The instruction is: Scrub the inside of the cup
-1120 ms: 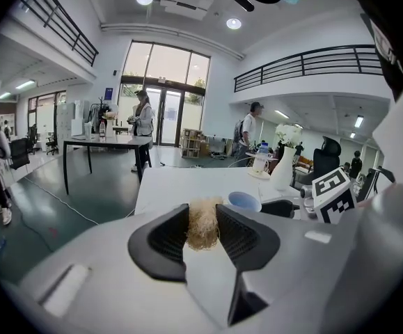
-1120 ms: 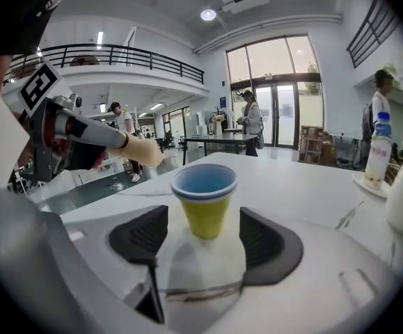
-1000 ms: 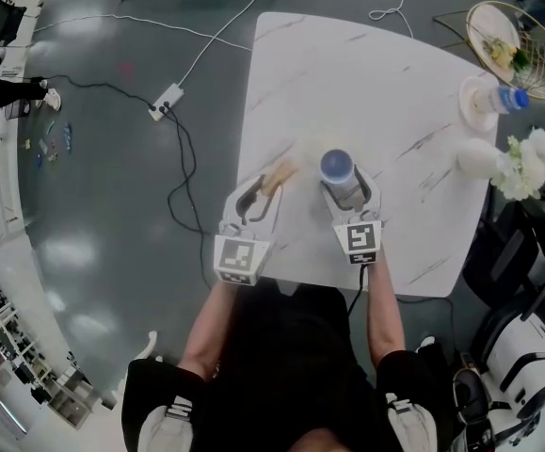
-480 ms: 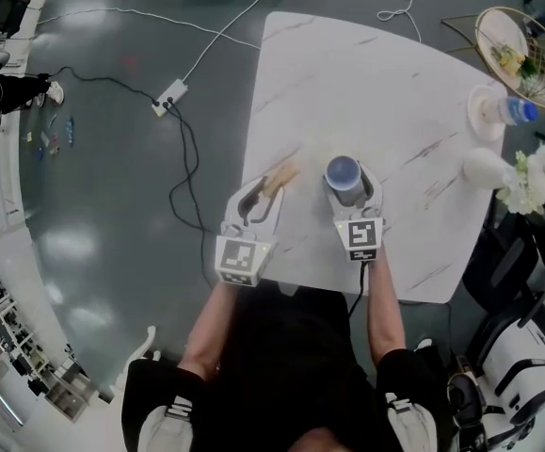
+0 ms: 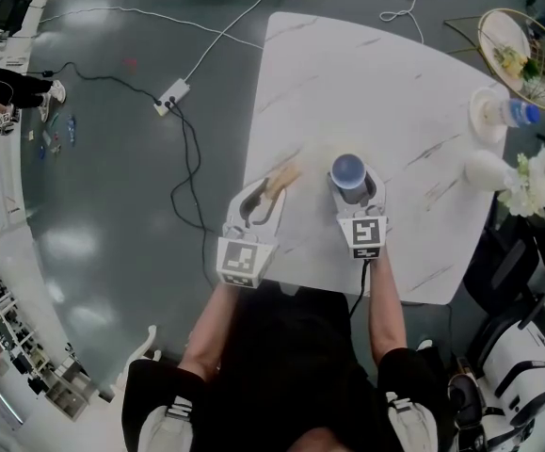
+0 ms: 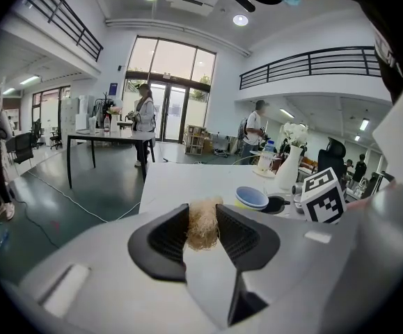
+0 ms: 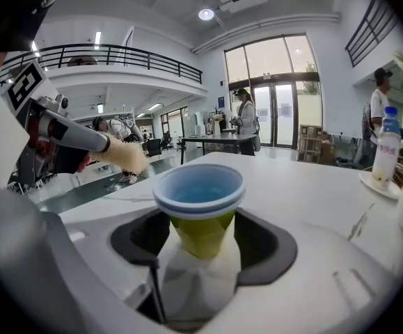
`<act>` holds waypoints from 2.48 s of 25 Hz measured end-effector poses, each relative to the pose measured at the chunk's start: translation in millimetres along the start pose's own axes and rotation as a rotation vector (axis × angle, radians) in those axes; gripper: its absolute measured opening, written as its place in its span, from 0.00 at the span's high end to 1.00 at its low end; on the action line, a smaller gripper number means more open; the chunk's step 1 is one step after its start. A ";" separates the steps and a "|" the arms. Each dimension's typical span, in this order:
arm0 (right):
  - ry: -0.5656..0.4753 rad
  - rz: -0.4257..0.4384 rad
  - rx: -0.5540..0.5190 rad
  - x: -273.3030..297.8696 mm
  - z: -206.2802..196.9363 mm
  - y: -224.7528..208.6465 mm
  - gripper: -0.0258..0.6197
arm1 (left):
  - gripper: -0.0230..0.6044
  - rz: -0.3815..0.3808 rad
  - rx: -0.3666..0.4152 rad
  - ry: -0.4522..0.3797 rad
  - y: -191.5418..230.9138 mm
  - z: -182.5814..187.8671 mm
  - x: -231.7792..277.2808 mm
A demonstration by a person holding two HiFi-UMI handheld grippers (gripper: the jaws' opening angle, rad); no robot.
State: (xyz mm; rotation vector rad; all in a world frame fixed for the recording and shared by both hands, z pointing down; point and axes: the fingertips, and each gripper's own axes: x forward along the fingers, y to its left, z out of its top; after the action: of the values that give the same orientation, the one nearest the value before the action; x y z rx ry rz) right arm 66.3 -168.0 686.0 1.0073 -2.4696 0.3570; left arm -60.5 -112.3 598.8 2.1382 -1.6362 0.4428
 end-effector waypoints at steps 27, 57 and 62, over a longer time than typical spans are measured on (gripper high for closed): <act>-0.061 -0.006 -0.137 -47.6 49.8 50.4 0.52 | 0.76 -0.102 0.103 -0.180 -24.2 75.2 -70.9; -0.052 -0.076 -0.430 -78.9 102.4 146.2 0.52 | 0.76 -0.285 0.339 -0.028 -44.2 60.9 -115.3; -0.058 -0.087 -0.440 -82.4 104.5 154.7 0.52 | 0.76 -0.301 0.350 -0.015 -44.1 57.9 -114.2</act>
State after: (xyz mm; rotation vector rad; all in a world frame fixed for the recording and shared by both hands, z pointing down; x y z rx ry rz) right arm -23.3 -51.8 544.1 0.9375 -2.3916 -0.2400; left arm -47.5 -35.9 487.7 2.5960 -1.2844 0.6562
